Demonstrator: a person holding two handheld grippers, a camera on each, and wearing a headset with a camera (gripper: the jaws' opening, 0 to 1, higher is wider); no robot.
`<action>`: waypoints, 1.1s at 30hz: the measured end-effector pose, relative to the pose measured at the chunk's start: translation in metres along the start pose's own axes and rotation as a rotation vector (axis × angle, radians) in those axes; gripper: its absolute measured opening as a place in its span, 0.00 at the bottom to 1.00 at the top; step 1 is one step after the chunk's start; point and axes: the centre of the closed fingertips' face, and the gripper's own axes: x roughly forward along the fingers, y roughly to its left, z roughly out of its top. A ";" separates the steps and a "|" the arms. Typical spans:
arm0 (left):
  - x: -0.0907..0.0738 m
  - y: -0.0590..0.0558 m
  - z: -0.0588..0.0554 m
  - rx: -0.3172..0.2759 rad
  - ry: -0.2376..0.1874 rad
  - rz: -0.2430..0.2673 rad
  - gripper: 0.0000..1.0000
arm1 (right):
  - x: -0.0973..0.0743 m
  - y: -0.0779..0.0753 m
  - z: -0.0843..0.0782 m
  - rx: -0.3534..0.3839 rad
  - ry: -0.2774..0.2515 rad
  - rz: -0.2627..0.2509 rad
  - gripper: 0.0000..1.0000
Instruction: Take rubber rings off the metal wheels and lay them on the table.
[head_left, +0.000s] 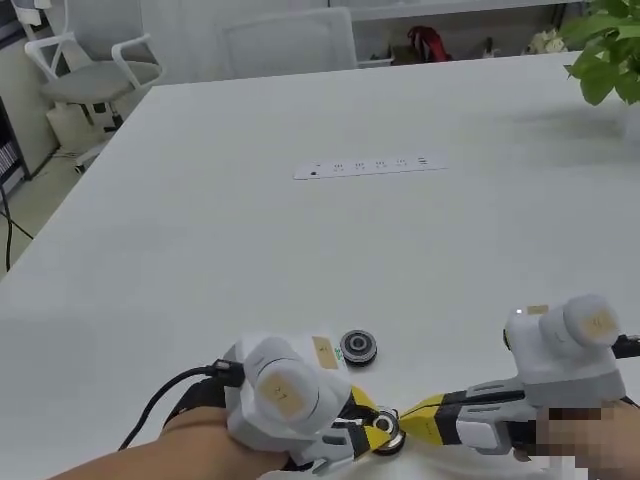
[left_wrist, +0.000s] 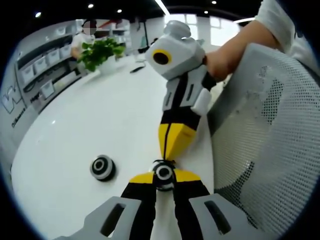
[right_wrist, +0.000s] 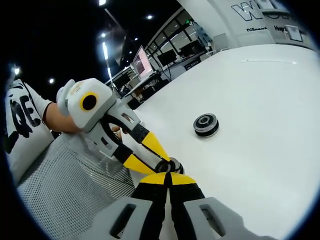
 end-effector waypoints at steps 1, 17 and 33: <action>0.000 0.000 0.000 -0.001 -0.001 0.000 0.12 | 0.000 0.000 0.000 -0.001 -0.002 0.002 0.00; 0.000 0.000 0.001 -0.004 -0.007 -0.001 0.12 | -0.001 0.009 0.004 0.013 -0.033 0.040 0.00; 0.001 0.001 0.001 -0.011 -0.017 0.000 0.12 | -0.002 0.018 0.010 0.057 -0.081 0.097 0.00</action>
